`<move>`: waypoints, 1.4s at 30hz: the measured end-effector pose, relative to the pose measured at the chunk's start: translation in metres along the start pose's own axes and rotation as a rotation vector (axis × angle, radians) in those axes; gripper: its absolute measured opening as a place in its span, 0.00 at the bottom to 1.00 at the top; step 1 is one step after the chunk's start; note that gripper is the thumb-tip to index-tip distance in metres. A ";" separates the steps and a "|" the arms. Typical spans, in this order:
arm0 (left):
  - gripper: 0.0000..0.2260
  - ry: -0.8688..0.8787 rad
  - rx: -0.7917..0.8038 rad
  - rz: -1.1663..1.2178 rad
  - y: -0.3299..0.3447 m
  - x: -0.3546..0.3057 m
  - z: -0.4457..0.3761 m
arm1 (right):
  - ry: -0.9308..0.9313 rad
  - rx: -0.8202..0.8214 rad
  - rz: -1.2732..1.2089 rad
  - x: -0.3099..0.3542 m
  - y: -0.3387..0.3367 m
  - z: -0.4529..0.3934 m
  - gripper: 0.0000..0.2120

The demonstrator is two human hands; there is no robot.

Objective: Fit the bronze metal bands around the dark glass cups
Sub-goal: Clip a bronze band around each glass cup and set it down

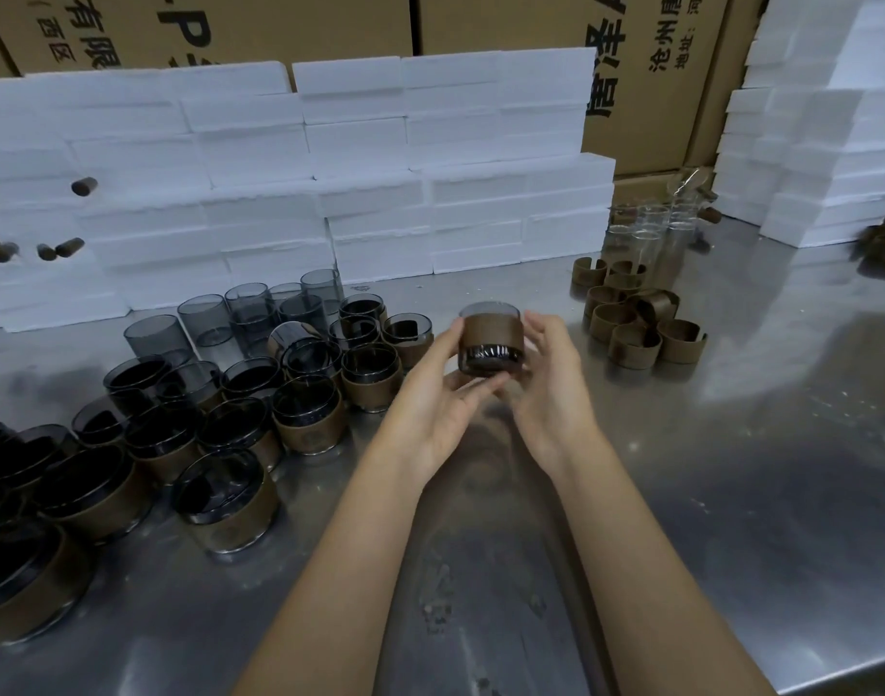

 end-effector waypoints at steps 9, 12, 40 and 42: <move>0.20 0.124 -0.124 0.084 -0.009 -0.007 -0.005 | -0.086 0.159 0.388 -0.010 0.012 0.007 0.15; 0.19 0.186 -0.191 -0.024 -0.011 -0.009 -0.005 | -0.126 0.150 0.413 -0.013 0.011 0.003 0.18; 0.17 0.568 -0.337 -1.114 -0.003 -0.042 0.001 | -0.123 0.084 1.230 -0.037 0.000 -0.015 0.38; 0.17 0.497 -0.448 -1.187 -0.016 -0.072 -0.015 | -0.107 0.029 1.158 -0.039 0.004 -0.021 0.36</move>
Point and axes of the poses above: each hand's wrist, its own z-axis away from the middle knuckle, its own y-axis out of the palm, x = y × z, the point moved 1 cm from there along -z, towards the middle knuckle, and after that the axes turned 6 degrees about x, right-handed, at the moved point
